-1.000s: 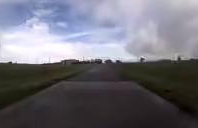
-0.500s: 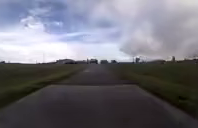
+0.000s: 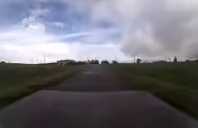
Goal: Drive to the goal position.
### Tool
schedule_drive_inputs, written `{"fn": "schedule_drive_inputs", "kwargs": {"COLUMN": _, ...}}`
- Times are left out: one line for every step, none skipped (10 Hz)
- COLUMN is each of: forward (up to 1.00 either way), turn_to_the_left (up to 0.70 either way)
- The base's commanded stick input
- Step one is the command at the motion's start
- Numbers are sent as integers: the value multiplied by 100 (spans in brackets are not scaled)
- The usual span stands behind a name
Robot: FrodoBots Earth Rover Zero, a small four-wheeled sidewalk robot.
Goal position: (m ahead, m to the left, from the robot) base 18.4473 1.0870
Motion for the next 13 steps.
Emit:
{"fn": "schedule_drive_inputs", "kwargs": {"forward": 0, "turn_to_the_left": 0}}
{"fn": "schedule_drive_inputs", "kwargs": {"forward": 0, "turn_to_the_left": 0}}
{"fn": "schedule_drive_inputs", "kwargs": {"forward": 0, "turn_to_the_left": 0}}
{"fn": "schedule_drive_inputs", "kwargs": {"forward": 0, "turn_to_the_left": 0}}
{"fn": "schedule_drive_inputs", "kwargs": {"forward": 0, "turn_to_the_left": 0}}
{"fn": "schedule_drive_inputs", "kwargs": {"forward": 0, "turn_to_the_left": 0}}
{"fn": "schedule_drive_inputs", "kwargs": {"forward": 30, "turn_to_the_left": -1}}
{"fn": "schedule_drive_inputs", "kwargs": {"forward": 100, "turn_to_the_left": -40}}
{"fn": "schedule_drive_inputs", "kwargs": {"forward": 100, "turn_to_the_left": -28}}
{"fn": "schedule_drive_inputs", "kwargs": {"forward": 100, "turn_to_the_left": -13}}
{"fn": "schedule_drive_inputs", "kwargs": {"forward": 100, "turn_to_the_left": -2}}
{"fn": "schedule_drive_inputs", "kwargs": {"forward": 100, "turn_to_the_left": -12}}
{"fn": "schedule_drive_inputs", "kwargs": {"forward": 100, "turn_to_the_left": -29}}
